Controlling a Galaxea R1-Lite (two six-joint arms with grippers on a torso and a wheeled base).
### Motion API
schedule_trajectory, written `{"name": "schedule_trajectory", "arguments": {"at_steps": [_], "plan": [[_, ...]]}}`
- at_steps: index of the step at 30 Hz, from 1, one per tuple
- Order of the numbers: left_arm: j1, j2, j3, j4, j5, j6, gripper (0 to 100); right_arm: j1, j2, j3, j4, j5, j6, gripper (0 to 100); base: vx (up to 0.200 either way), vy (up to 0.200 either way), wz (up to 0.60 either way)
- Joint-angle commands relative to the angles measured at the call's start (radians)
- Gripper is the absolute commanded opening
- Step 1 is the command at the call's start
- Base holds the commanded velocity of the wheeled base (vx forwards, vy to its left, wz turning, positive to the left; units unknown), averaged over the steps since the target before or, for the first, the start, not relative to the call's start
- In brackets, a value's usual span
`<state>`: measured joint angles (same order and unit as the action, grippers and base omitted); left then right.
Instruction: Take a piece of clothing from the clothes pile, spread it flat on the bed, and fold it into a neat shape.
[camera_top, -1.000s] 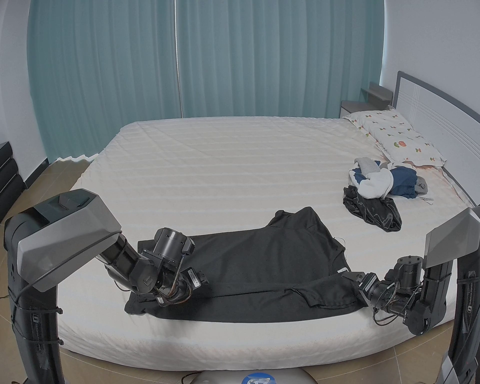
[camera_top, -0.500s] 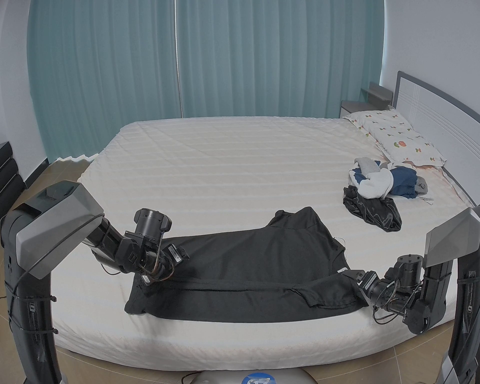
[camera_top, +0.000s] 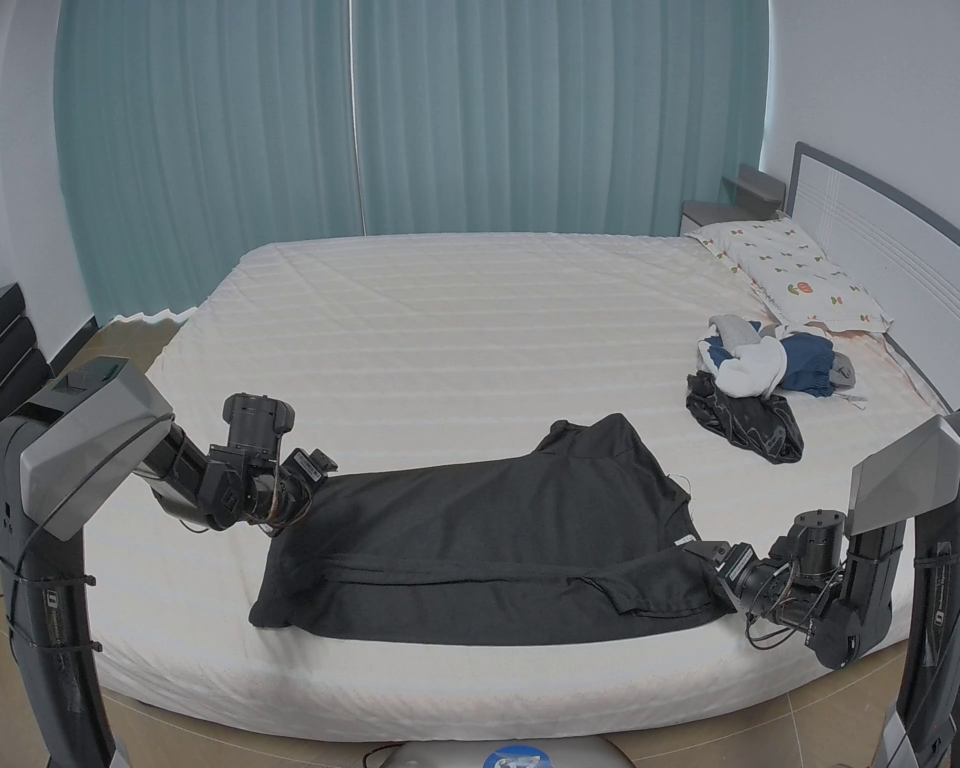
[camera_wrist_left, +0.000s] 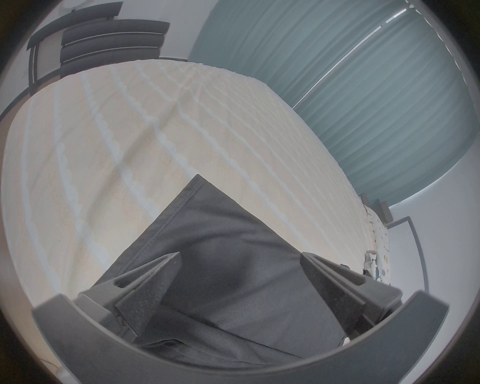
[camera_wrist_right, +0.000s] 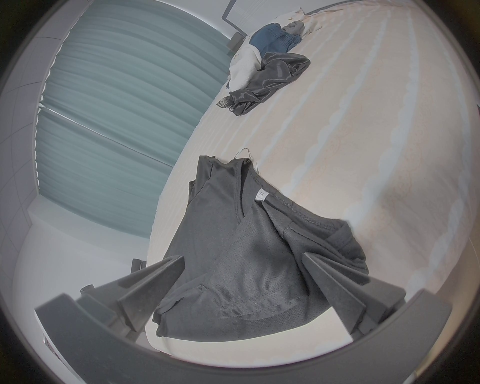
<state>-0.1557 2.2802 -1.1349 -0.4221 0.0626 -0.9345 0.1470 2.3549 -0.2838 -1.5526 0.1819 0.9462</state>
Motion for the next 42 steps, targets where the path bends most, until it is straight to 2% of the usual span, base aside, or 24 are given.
{"name": "schedule_trajectory", "arguments": {"at_steps": [1, 2, 3, 4, 8, 9, 12, 17, 25, 33, 39, 42], "plan": [[0.041, -0.084, 0.058, 0.006, -0.075, -0.001, 100, -0.001, -0.002, 0.003, -0.014, 0.001, 0.0, 100, 0.0, 0.0, 0.0], [0.041, -0.088, 0.061, 0.006, -0.082, -0.001, 100, -0.001, -0.002, 0.003, -0.014, 0.001, 0.0, 100, 0.0, 0.0, 0.0], [0.047, -0.128, 0.096, 0.019, -0.15, 0.003, 100, -0.001, -0.003, 0.005, -0.014, 0.001, 0.002, 100, 0.0, 0.0, 0.0], [0.048, -0.151, 0.112, 0.032, -0.182, 0.005, 100, -0.003, -0.003, 0.006, -0.014, 0.001, 0.002, 100, 0.0, 0.0, 0.0], [0.048, -0.183, 0.133, 0.115, -0.231, 0.039, 100, -0.004, -0.006, 0.009, -0.014, 0.001, 0.002, 100, 0.0, 0.0, 0.0], [0.048, -0.177, 0.141, 0.163, -0.234, 0.103, 100, -0.006, -0.006, 0.009, -0.014, 0.001, 0.002, 100, 0.0, 0.0, 0.0], [0.047, -0.174, 0.193, 0.184, -0.234, 0.154, 100, -0.007, -0.003, 0.011, -0.014, 0.001, 0.002, 100, 0.0, 0.0, 0.0], [0.039, -0.169, 0.254, 0.177, -0.23, 0.166, 100, -0.007, -0.002, 0.011, -0.014, 0.001, 0.002, 100, 0.0, 0.0, 0.0], [0.01, -0.13, 0.264, 0.175, -0.214, 0.189, 100, -0.007, 0.0, 0.012, -0.014, 0.001, 0.002, 100, 0.0, 0.0, 0.0], [-0.018, -0.07, 0.242, 0.169, -0.139, 0.203, 100, -0.001, 0.006, 0.009, -0.012, -0.001, 0.002, 100, 0.0, 0.0, 0.0], [-0.039, -0.039, 0.216, 0.094, -0.132, 0.197, 100, 0.0, 0.007, 0.005, -0.012, 0.001, 0.002, 100, 0.0, 0.0, 0.0], [-0.048, -0.005, 0.139, 0.08, -0.087, 0.186, 100, 0.0, 0.018, -0.003, -0.012, 0.001, 0.002, 100, 0.0, 0.0, 0.0]]}}
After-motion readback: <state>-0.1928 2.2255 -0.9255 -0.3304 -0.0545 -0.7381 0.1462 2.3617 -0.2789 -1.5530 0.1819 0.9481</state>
